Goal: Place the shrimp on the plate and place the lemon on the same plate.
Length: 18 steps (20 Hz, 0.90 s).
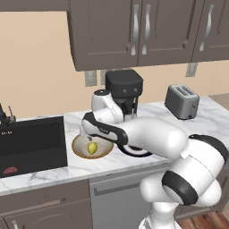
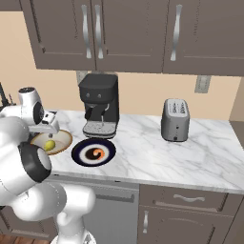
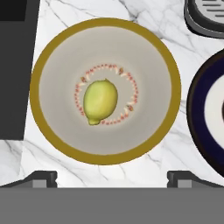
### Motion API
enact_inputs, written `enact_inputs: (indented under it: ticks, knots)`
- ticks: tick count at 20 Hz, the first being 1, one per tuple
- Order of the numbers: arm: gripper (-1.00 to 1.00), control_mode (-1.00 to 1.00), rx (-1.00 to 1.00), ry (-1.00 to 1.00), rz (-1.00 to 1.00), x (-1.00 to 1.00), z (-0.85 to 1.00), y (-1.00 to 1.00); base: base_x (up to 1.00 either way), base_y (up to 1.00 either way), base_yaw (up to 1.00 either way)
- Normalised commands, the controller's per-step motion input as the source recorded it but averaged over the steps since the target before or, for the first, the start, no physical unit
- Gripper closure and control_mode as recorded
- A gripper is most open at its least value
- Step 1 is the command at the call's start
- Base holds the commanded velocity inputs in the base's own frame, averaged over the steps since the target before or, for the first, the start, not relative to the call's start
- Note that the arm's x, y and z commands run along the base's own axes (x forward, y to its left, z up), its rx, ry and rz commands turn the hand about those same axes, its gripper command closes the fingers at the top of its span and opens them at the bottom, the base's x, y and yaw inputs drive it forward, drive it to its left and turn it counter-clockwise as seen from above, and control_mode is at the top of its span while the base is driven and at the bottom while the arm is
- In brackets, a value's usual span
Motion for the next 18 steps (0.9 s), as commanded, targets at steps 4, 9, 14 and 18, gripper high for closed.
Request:
enact_inputs:
  ticks: [4,9,14,18]
  knots:
    - [-1.00,-1.00,-0.01,0.00,0.00,0.06,-0.24,0.10,0.00,0.00,0.00]
    - [-1.00,-1.00,-0.03,0.00,0.00,0.15,-0.27,0.03,0.00,0.00,0.00]
    - [-1.00,-1.00,-0.01,0.00,0.00,0.23,-0.24,0.00,0.00,0.00,0.00]
    - [-1.00,-1.00,0.00,0.05,0.00,0.30,-0.18,0.02,0.00,0.00,0.00]
